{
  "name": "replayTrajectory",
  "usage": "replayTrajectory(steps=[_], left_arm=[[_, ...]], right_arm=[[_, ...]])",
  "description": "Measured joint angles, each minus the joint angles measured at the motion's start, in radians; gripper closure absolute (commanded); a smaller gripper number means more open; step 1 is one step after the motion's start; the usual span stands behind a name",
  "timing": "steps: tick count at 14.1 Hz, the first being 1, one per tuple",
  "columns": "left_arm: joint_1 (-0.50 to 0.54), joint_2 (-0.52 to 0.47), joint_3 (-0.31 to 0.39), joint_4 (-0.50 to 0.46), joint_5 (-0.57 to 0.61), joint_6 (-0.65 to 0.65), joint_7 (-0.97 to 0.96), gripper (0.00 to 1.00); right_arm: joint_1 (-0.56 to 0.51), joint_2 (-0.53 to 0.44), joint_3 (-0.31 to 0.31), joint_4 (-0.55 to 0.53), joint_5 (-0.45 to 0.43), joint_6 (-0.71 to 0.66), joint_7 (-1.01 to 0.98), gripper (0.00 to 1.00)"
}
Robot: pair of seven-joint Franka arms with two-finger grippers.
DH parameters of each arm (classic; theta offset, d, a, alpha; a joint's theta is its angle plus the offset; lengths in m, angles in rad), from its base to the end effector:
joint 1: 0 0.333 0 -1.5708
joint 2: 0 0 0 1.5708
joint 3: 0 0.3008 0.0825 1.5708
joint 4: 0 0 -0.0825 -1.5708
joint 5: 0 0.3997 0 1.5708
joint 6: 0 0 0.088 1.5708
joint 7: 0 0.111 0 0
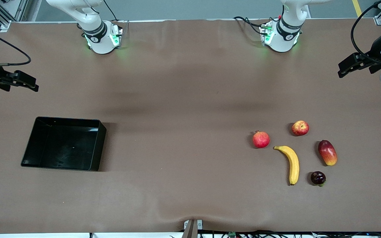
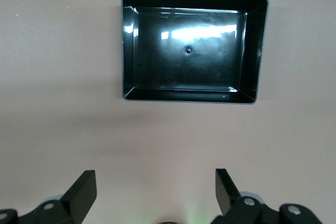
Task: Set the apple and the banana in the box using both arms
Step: 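Reach the left gripper toward the red apple while the right gripper approaches the box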
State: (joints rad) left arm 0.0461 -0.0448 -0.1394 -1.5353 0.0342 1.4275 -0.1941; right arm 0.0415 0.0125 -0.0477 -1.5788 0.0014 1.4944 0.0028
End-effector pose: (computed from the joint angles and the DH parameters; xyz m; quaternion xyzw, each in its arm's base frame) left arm 0.5396 -0.0481 0.6350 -0.9979 -0.0524 0.0285 0.0244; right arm 0.5644 -0.0032 0.5880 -0.9988 0.0045 0.0484 0.0005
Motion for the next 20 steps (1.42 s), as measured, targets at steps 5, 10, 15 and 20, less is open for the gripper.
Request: replayTrajectory(steps=[5, 10, 15, 20], left_arm=[[0.000, 0.000, 0.000, 0.000, 0.000, 0.000, 0.000, 0.00], [0.004, 0.069, 0.001, -0.005, 0.000, 0.022, 0.000, 0.00], [0.038, 0.217, 0.004, -0.057, 0.000, 0.170, 0.000, 0.00], [0.055, 0.258, 0.004, -0.315, 0.000, 0.544, -0.001, 0.00]], right_arm=[[0.074, 0.000, 0.005, 0.000, 0.001, -0.016, 0.001, 0.00], [0.133, 0.000, 0.008, -0.002, 0.007, -0.044, 0.006, 0.00], [0.129, 0.002, -0.003, -0.046, 0.008, -0.035, 0.006, 0.00], [0.077, 0.010, -0.013, -0.078, 0.007, 0.014, 0.006, 0.00]])
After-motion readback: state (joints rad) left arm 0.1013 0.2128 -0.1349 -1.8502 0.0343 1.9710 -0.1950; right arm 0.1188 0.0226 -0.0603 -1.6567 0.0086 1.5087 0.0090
